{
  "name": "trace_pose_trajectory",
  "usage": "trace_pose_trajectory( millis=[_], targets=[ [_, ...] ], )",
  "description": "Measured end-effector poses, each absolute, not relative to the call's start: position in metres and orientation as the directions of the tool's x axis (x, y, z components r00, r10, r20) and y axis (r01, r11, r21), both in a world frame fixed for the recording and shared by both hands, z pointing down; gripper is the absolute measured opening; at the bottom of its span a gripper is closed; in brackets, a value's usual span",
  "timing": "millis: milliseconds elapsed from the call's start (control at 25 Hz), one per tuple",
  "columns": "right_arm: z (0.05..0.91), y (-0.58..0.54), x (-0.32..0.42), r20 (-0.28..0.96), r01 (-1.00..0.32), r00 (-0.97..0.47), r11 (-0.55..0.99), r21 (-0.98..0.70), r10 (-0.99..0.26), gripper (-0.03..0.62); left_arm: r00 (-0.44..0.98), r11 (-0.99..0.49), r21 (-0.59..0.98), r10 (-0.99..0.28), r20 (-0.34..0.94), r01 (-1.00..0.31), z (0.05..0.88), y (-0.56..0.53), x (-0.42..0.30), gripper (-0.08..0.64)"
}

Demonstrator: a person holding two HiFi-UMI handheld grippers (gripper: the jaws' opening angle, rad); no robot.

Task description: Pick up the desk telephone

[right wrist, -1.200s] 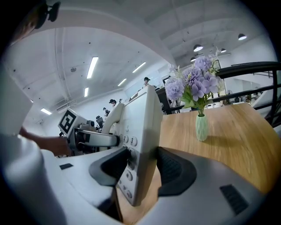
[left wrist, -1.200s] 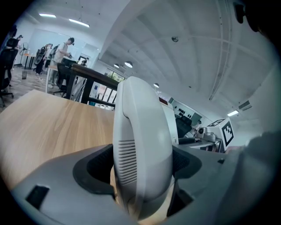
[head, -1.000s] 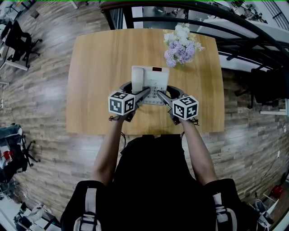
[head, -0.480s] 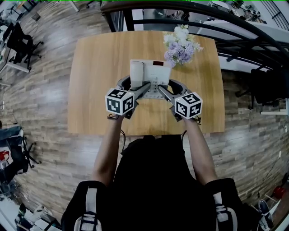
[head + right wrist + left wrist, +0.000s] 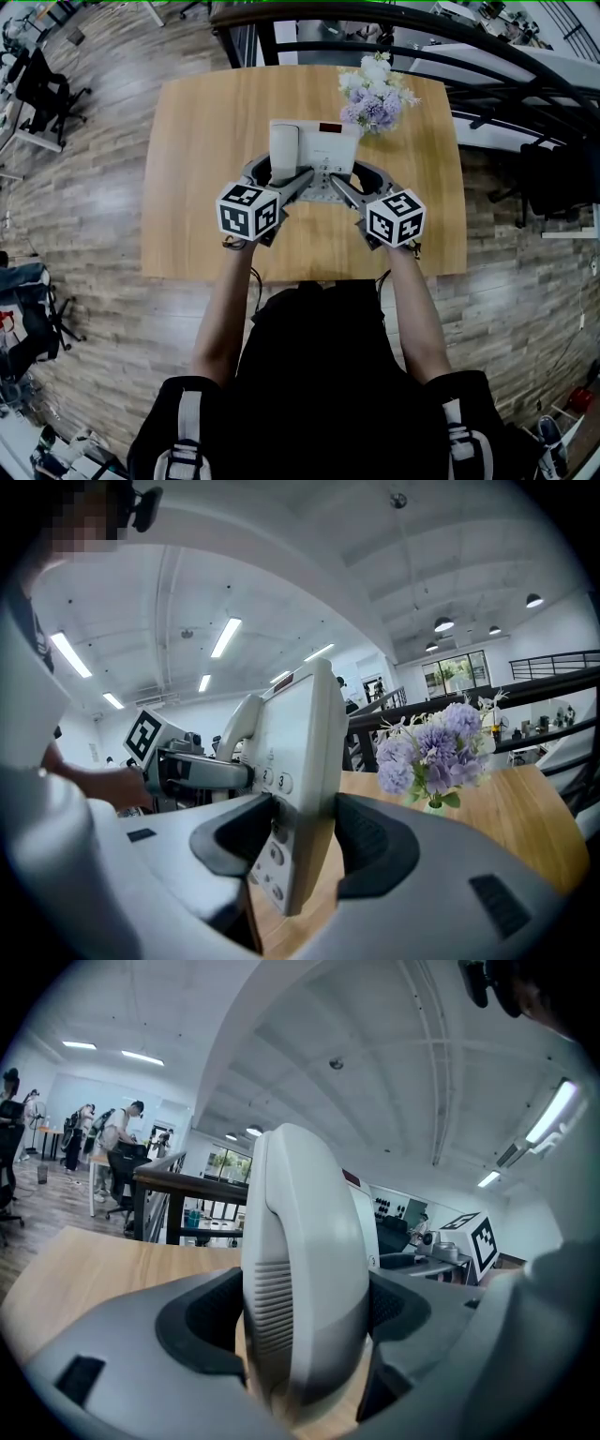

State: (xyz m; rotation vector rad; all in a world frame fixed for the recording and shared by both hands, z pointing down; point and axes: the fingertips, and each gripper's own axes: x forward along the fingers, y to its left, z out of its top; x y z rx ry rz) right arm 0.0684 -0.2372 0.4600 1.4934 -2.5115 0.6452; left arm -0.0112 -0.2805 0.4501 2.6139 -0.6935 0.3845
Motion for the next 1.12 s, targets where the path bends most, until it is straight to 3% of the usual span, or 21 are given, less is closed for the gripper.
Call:
trace_pose_trajectory(
  millis=[1120],
  targets=[
    [0.458,-0.233,0.069,0.341,-0.867,-0.488,0.403,-0.293,-0.803,0.224,0.842,-0.809,0.295,-0.394,0.370,-0.508,0.445,-0.276,-0.010,0.388]
  ],
)
